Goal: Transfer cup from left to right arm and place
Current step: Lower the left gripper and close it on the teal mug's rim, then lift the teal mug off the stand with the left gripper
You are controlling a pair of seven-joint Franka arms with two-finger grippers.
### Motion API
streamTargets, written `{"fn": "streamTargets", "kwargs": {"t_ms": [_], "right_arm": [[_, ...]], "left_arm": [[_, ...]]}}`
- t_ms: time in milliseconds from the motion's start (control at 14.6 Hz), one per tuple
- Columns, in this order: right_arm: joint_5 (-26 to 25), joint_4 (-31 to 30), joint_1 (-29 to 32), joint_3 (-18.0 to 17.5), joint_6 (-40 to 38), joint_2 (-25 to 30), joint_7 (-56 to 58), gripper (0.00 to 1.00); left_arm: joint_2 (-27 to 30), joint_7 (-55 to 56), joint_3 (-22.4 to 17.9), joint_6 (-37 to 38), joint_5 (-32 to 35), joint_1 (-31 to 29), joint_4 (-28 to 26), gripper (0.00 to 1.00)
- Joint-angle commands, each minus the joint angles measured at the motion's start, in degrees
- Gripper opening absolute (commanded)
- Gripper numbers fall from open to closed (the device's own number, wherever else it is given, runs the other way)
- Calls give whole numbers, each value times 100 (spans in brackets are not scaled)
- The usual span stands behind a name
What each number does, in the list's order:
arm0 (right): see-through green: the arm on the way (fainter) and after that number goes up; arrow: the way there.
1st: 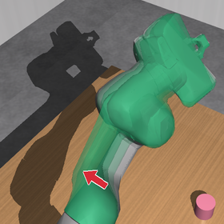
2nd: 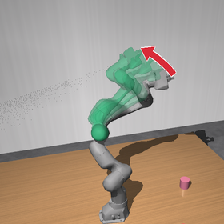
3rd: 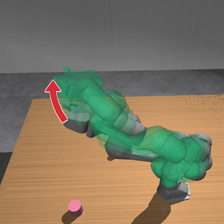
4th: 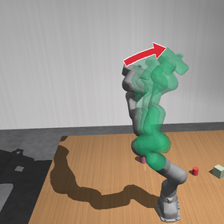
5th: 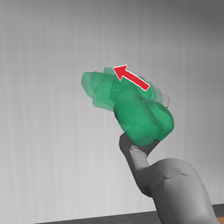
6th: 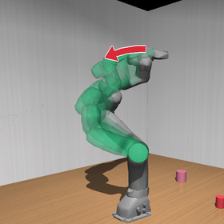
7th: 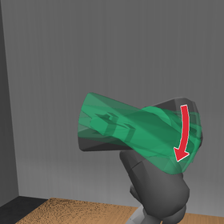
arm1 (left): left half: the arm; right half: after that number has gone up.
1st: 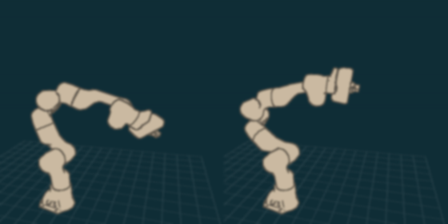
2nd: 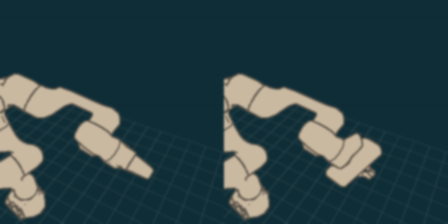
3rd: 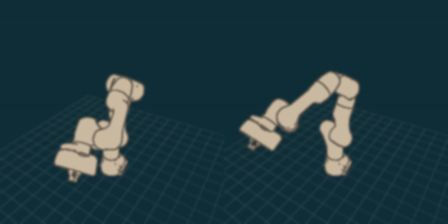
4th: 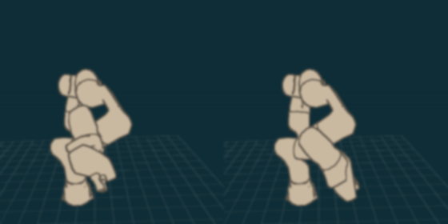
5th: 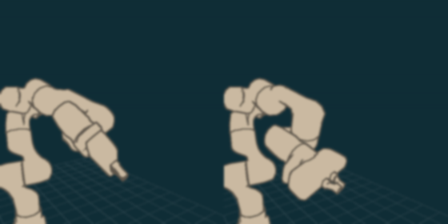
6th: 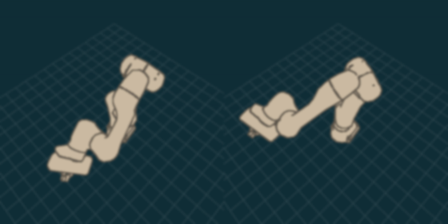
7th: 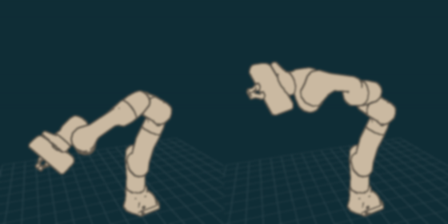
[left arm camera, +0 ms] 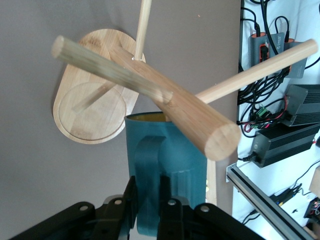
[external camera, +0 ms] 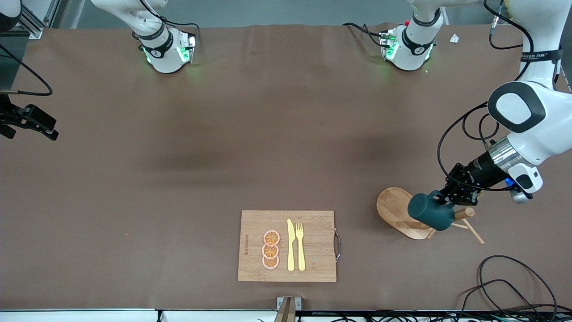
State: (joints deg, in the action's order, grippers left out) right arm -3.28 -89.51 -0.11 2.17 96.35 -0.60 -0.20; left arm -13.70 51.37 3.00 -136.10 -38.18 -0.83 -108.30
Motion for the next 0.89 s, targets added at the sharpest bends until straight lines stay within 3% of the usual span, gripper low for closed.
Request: {"fn": "streamTargets", "kwargs": {"t_ms": [0,341,546,819], "right_arm": [[82,-57,90,-32,68,25,46,100],[82,-66,90,-32,68,25,46,100],[82,-84,90,-23,68,25,46,100],[82,-84,90,-32,68,25,46,100]], "left_arm": [[122,198,17,294,-102,-5,195,1],[254,628,69,444,-50,144,309,1],[298,901,376,461,29,145,424,1],[368,1103,895,865,749,162,827,1]]}}
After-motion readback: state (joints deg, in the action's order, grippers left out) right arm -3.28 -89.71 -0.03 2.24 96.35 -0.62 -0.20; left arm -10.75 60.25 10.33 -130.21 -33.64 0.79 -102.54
